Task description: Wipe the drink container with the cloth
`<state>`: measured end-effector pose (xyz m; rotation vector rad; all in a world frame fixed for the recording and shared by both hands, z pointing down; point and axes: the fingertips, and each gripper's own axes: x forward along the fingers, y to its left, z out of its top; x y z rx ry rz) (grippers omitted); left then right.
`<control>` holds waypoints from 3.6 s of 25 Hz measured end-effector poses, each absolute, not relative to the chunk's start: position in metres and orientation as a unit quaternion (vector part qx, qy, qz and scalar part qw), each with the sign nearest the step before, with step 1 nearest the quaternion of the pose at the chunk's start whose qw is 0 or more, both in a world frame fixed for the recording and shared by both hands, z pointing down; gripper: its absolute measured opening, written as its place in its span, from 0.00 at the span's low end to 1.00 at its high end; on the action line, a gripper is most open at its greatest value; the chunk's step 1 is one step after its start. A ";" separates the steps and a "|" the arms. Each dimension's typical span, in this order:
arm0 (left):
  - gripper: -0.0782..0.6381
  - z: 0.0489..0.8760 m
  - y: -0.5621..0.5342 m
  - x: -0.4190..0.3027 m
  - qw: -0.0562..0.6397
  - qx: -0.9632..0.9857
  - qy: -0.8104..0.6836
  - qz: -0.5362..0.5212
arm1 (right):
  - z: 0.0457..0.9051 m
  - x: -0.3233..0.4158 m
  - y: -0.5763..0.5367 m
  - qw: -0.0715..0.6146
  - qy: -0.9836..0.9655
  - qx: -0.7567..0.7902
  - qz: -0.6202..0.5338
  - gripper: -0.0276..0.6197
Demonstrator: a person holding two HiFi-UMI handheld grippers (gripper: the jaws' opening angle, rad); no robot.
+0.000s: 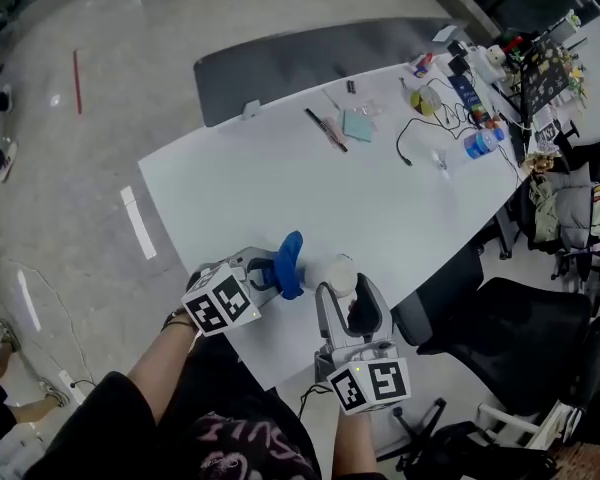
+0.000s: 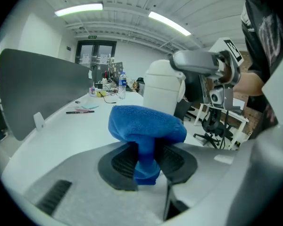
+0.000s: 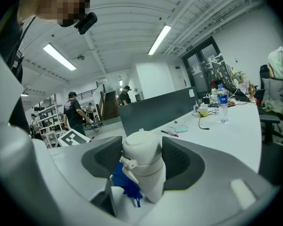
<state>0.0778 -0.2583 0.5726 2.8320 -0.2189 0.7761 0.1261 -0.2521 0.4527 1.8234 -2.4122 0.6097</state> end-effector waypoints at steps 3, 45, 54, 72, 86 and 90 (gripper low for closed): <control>0.25 0.556 -0.270 0.066 0.107 0.956 -0.118 0.245 | 0.452 0.127 -0.252 0.024 -0.782 0.591 0.196 0.45; 0.25 0.375 -0.160 0.005 0.014 0.931 -0.353 0.092 | 0.368 0.129 -0.126 -0.036 -0.796 0.597 0.088 0.20; 0.25 0.366 -0.118 0.000 0.007 0.929 -0.362 0.074 | 0.367 0.126 -0.083 -0.031 -0.795 0.601 0.077 0.11; 0.25 0.353 -0.105 -0.007 0.008 0.924 -0.376 0.063 | 0.366 0.134 -0.064 -0.022 -0.791 0.606 0.077 0.04; 0.25 0.352 -0.101 -0.008 0.011 0.921 -0.385 0.062 | 0.363 0.146 -0.059 -0.026 -0.786 0.613 0.074 0.04; 0.25 0.353 -0.101 -0.010 0.014 0.919 -0.390 0.059 | 0.364 0.147 -0.060 -0.025 -0.787 0.612 0.076 0.04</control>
